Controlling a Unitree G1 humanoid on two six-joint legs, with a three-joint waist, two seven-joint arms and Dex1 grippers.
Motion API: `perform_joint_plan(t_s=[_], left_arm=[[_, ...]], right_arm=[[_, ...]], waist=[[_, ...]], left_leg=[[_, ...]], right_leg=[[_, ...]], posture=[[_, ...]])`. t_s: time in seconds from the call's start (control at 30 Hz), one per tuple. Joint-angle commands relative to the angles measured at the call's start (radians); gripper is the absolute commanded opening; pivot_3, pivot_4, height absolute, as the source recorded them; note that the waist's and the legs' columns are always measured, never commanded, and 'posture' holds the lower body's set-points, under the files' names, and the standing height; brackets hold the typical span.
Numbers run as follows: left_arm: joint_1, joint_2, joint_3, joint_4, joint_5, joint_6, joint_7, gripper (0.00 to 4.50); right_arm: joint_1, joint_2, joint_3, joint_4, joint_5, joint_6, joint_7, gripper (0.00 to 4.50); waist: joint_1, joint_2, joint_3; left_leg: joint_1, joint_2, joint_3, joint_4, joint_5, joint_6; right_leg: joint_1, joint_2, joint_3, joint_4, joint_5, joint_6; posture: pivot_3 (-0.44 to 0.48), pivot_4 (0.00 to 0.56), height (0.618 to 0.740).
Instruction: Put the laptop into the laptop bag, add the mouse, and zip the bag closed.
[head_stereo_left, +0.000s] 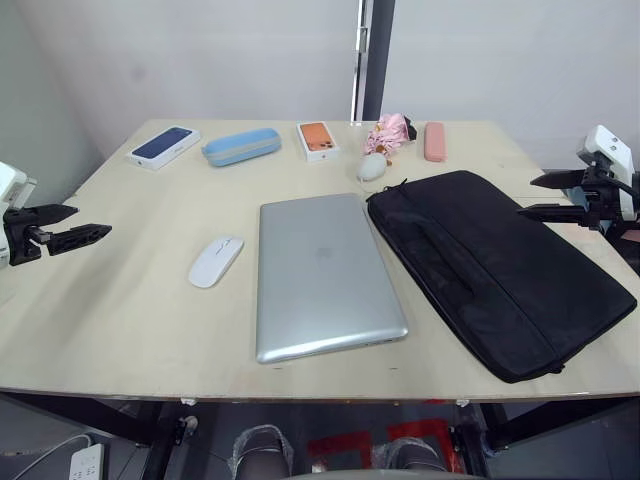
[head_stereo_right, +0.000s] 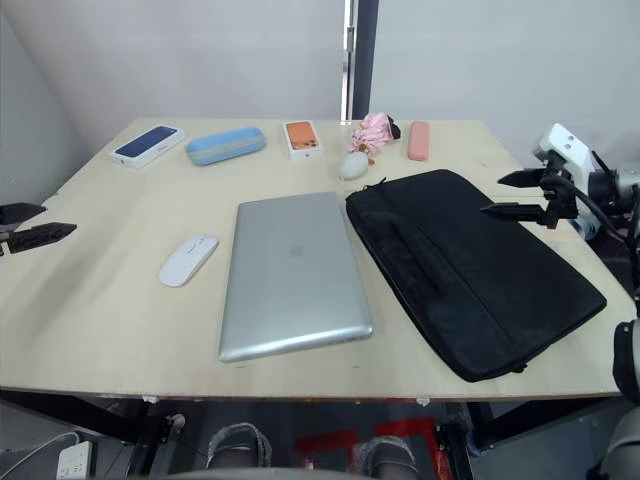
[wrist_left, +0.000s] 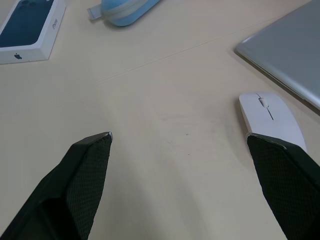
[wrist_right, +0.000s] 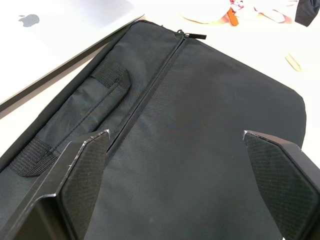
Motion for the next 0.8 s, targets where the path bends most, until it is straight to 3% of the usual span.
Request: perform_joint_plan(t_s=[0.03, 0.8], left_arm=[[-0.027, 0.013, 0.006, 0.000, -0.009, 0.005, -0.006, 4.50], [-0.066, 0.015, 0.004, 0.009, -0.010, 0.020, -0.013, 4.50]], right_arm=[[-0.026, -0.025, -0.012, -0.010, 0.001, -0.005, 0.011, 4.46], [-0.042, -0.012, 0.006, 0.014, -0.022, -0.017, -0.010, 4.46]], waist=[[0.000, 0.000, 0.000], [0.000, 0.000, 0.000]], left_leg=[[0.000, 0.000, 0.000, 0.000, 0.000, 0.000], [0.000, 0.000, 0.000, 0.000, 0.000, 0.000]], right_leg=[[0.000, 0.000, 0.000, 0.000, 0.000, 0.000], [0.000, 0.000, 0.000, 0.000, 0.000, 0.000]], posture=[[0.000, 0.150, 0.740], [0.000, 0.150, 0.740]])
